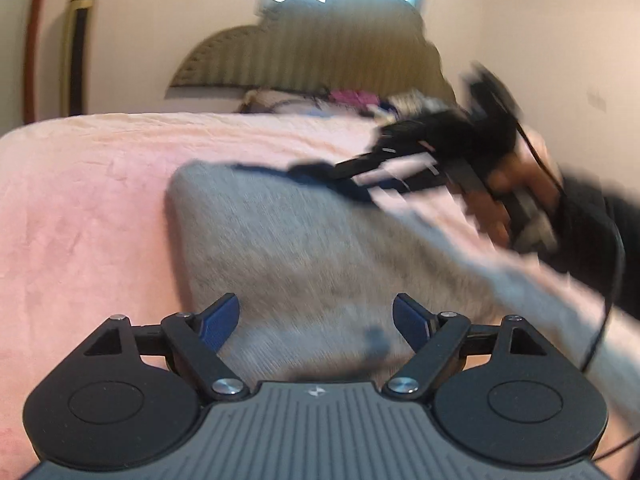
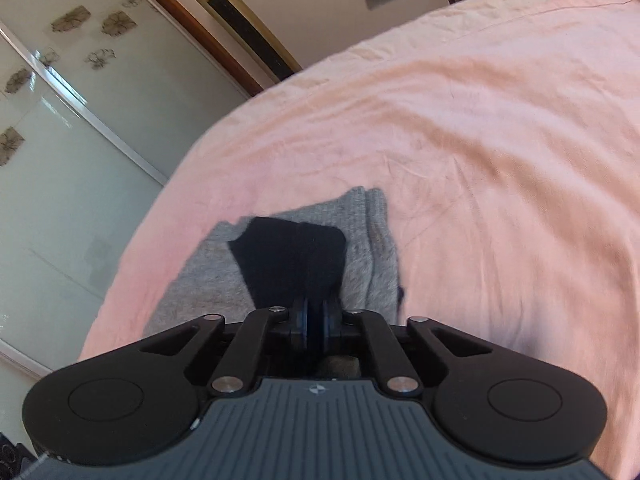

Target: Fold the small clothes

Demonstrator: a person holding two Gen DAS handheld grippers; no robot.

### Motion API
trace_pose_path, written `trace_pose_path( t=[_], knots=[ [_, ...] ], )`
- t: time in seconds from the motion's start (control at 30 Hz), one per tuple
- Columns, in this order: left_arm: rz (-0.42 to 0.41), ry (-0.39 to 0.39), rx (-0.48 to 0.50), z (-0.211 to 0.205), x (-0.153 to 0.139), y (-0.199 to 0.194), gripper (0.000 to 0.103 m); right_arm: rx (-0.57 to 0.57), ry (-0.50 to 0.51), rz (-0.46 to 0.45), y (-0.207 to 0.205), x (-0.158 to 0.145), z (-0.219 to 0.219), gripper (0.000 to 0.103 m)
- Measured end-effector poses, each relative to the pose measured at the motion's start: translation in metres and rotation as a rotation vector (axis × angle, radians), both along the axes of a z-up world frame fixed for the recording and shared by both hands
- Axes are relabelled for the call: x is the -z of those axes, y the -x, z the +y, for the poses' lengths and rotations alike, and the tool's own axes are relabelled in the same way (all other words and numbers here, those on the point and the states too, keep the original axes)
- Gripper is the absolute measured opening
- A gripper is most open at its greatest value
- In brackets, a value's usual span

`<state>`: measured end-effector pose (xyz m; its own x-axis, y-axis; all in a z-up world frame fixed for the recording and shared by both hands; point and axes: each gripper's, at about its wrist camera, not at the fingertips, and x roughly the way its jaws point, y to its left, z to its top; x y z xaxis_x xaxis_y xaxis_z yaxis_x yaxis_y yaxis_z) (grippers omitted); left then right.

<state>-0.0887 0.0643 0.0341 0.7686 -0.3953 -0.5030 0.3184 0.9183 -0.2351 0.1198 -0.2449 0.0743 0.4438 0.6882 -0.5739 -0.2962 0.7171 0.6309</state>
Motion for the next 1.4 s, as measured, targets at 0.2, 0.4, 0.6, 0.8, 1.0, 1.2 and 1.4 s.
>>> trace_pose_path(
  t=[0.2, 0.4, 0.6, 0.8, 1.0, 1.2, 1.4],
  knots=[
    [0.169, 0.322, -0.162, 0.054, 0.001, -0.083, 0.093, 0.076, -0.026, -0.063, 0.007, -0.017, -0.029, 0.100],
    [0.366, 0.470, -0.183, 0.059, 0.029, -0.174, 0.092, 0.013, -0.051, 0.063, -0.017, 0.019, 0.001, 0.088],
    [0.298, 0.299, -0.161, 0.036, 0.011, -0.190, 0.022, -0.064, -0.046, 0.009, -0.021, 0.011, 0.019, 0.026],
    [0.232, 0.146, -0.191, 0.021, 0.004, -0.217, 0.026, 0.000, -0.068, -0.040, -0.049, -0.001, 0.012, 0.024],
    [0.291, 0.330, -0.216, 0.051, 0.016, -0.175, 0.083, 0.032, -0.055, 0.037, -0.033, 0.016, 0.006, 0.077],
    [0.309, 0.367, -0.082, 0.037, 0.030, -0.112, 0.083, -0.101, -0.066, 0.046, 0.037, 0.021, -0.005, 0.065],
    [0.365, 0.329, -0.090, 0.031, 0.023, -0.090, 0.017, -0.183, -0.058, 0.050, 0.070, 0.022, -0.004, 0.022]
  ],
)
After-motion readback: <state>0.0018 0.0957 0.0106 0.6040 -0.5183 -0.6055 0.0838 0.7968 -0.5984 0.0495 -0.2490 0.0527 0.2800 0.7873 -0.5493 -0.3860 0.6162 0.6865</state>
